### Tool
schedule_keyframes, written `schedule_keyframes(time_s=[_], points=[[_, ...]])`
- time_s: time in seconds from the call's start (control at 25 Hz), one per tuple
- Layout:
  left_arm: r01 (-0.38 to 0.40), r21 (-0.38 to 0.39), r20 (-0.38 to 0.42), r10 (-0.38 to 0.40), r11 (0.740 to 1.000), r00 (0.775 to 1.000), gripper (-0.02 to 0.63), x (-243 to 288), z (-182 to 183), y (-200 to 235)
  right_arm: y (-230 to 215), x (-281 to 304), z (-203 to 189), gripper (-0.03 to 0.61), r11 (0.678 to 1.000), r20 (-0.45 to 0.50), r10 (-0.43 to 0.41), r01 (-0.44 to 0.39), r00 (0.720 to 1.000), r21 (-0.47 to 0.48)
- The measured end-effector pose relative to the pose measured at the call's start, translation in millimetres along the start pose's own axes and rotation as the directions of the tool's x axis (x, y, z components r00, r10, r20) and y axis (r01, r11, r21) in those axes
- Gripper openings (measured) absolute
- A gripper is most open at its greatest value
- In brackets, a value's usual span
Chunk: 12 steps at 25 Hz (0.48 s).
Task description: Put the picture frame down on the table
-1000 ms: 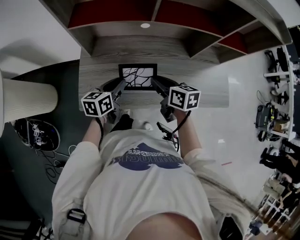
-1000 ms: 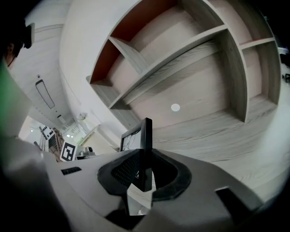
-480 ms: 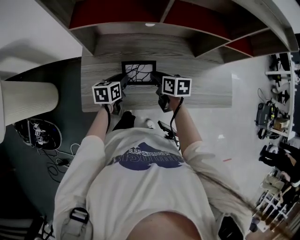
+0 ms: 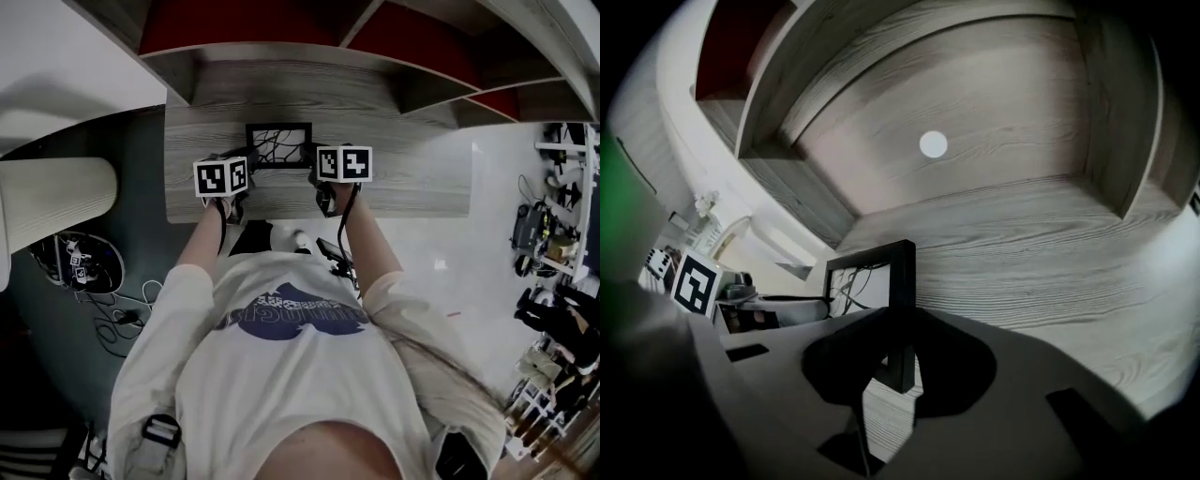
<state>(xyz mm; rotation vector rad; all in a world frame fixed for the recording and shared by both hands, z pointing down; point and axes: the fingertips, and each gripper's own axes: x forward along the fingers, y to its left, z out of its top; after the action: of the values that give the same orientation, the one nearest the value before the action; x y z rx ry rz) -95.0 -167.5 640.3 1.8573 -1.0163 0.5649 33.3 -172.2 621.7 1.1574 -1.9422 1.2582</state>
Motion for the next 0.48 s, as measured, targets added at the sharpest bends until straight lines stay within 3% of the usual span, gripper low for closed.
schedule_keyframes(time_s=[0.48], points=[[-0.017, -0.026, -0.084, 0.015, 1.000, 0.996, 0.095, 22, -18, 12, -20, 29, -15, 0.078, 0.998, -0.095, -0.049, 0.052, 0.994, 0.031]])
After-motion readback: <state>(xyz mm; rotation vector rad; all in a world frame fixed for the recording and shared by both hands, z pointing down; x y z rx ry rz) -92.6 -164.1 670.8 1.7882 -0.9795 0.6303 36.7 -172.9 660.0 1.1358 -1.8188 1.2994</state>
